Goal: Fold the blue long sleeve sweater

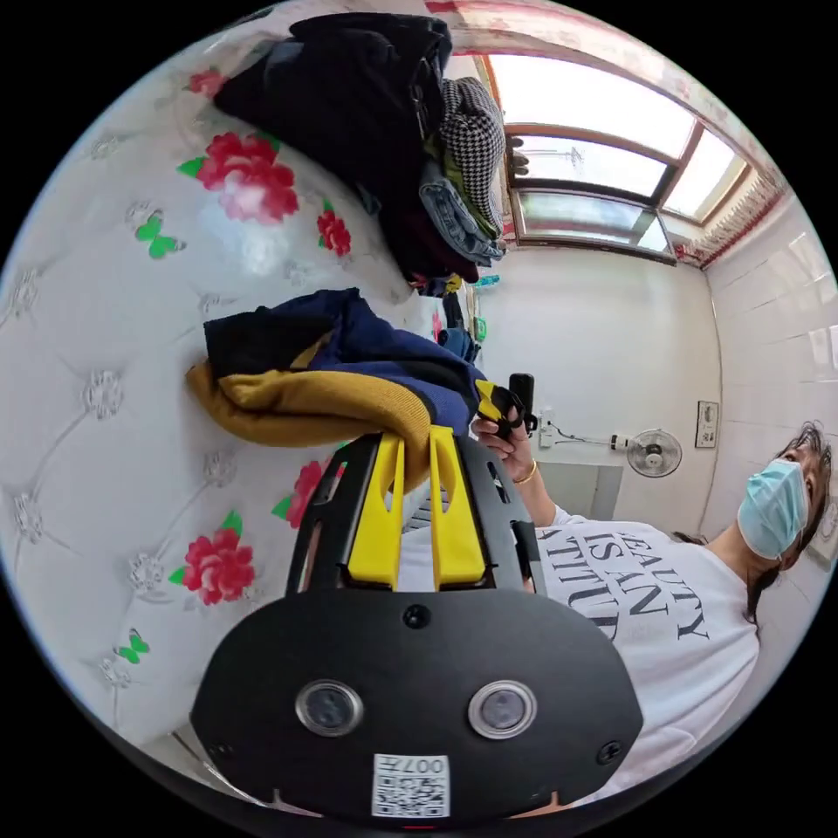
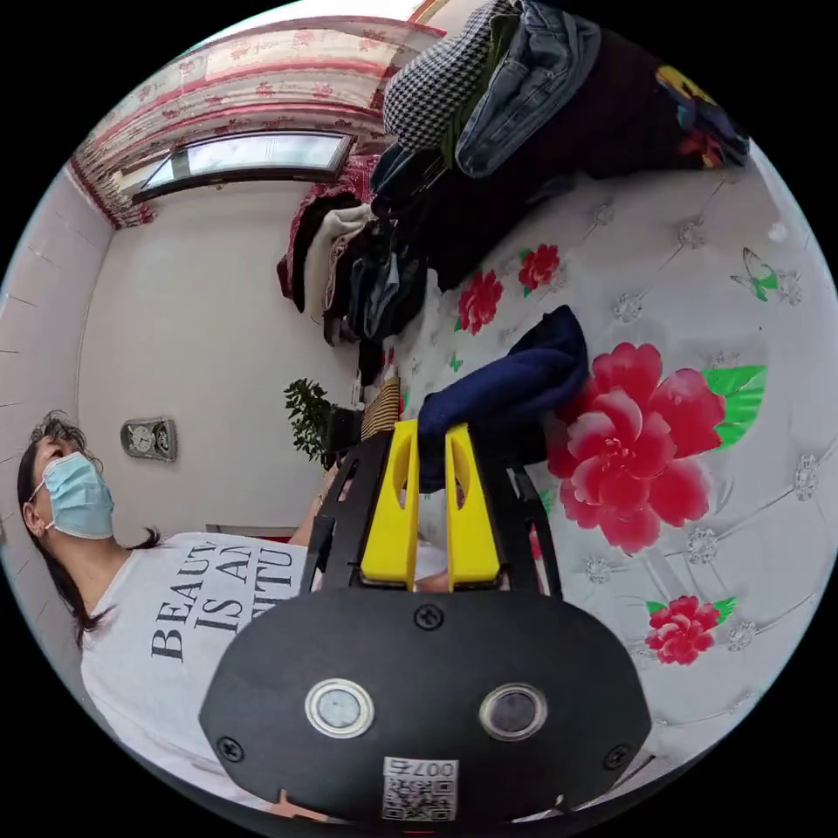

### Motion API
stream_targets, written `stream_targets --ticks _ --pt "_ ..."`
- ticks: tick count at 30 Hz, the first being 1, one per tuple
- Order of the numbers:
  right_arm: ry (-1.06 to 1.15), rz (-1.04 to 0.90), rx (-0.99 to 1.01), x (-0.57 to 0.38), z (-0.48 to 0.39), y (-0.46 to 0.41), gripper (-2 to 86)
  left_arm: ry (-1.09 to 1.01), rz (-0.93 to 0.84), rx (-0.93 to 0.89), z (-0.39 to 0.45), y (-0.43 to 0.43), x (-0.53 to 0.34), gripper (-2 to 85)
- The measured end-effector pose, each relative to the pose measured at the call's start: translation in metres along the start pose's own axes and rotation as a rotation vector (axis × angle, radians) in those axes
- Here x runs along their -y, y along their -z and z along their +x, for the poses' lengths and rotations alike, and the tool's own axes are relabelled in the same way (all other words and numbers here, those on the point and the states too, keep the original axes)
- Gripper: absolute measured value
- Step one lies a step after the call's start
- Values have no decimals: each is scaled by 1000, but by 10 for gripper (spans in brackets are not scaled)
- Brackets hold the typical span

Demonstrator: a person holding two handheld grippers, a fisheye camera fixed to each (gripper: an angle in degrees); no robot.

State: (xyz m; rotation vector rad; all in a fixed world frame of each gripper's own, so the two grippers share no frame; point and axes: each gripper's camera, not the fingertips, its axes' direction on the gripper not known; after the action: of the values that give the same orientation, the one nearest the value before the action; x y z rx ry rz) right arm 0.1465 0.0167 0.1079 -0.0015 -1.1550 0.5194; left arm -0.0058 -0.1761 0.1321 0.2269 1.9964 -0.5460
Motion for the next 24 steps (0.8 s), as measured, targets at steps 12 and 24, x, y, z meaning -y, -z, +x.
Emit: stream_targets --ticks 12,24 --pt "438 -306 80 77 -215 -189 34 -201 615 29 49 255 -89 48" --pt "594 -316 -169 78 -278 -441 63 92 921 525 -32 311 -147 89"
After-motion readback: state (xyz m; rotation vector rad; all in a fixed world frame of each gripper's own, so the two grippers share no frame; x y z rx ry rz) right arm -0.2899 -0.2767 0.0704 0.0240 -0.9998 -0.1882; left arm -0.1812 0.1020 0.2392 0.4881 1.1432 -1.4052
